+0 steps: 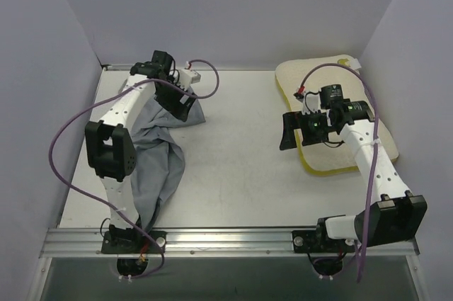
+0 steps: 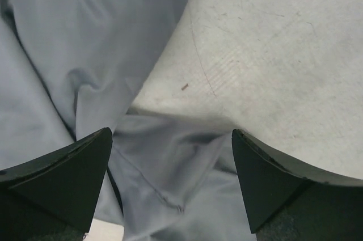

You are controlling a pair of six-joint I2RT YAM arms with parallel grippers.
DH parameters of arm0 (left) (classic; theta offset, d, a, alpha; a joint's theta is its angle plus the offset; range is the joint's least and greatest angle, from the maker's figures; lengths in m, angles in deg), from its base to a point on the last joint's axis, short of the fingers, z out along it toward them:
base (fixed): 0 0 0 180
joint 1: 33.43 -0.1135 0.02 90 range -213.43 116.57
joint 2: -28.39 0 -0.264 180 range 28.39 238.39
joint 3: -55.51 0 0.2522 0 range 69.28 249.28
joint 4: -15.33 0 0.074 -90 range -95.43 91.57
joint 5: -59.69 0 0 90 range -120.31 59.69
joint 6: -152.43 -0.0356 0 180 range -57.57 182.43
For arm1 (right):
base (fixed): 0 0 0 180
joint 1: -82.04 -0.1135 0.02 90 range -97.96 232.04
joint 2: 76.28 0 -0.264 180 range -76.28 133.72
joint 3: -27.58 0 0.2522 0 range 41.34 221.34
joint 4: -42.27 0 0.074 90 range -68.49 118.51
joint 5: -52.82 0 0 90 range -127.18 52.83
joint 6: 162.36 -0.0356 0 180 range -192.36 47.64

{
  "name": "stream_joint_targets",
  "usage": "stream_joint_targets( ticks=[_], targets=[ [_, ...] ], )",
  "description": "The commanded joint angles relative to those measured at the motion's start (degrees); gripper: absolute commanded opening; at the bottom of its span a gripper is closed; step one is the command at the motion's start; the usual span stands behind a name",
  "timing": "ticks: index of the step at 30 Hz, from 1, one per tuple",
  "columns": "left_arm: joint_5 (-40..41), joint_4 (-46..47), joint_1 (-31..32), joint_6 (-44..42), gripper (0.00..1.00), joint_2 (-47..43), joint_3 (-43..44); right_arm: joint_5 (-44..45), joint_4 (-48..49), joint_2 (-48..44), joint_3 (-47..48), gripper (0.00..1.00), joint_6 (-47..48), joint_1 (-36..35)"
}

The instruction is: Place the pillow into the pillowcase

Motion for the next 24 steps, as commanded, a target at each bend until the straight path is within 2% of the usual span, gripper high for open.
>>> stream_joint_targets(
  ticks=[1,8,11,13,15,19,21,24],
  targets=[
    [3.39,0.92,1.70,-2.89,0.94,5.33,5.68,-4.06,-3.87,-1.61,0.68,1.00,-0.01,2.77],
    [9.98,1.09,3.90,-7.73,0.88,14.92,7.19,-3.53,-4.84,-3.37,-2.22,1.00,1.66,4.53],
    [12.45,1.62,3.73,-9.48,0.79,17.03,6.13,-3.44,-5.28,-3.89,-2.48,1.00,1.93,5.15],
    [13.33,1.97,3.64,-10.28,0.69,18.17,5.17,-3.62,-5.46,-4.50,-2.74,1.00,2.37,5.50],
    [13.68,2.23,3.73,-10.89,0.64,18.62,4.64,-3.62,-5.63,-4.86,-3.10,1.00,3.07,5.94],
    [13.24,2.06,4.69,-11.86,0.43,19.41,3.41,-3.70,-5.90,-5.74,-4.15,1.00,4.04,6.64],
    [13.07,2.15,6.27,-12.30,0.36,19.76,3.14,-3.97,-5.90,-5.91,-4.59,1.00,4.21,6.99],
    [12.80,1.97,9.51,-12.56,0.20,20.81,3.49,-4.41,-5.81,-5.92,-4.68,1.00,4.65,7.78]
  ],
)
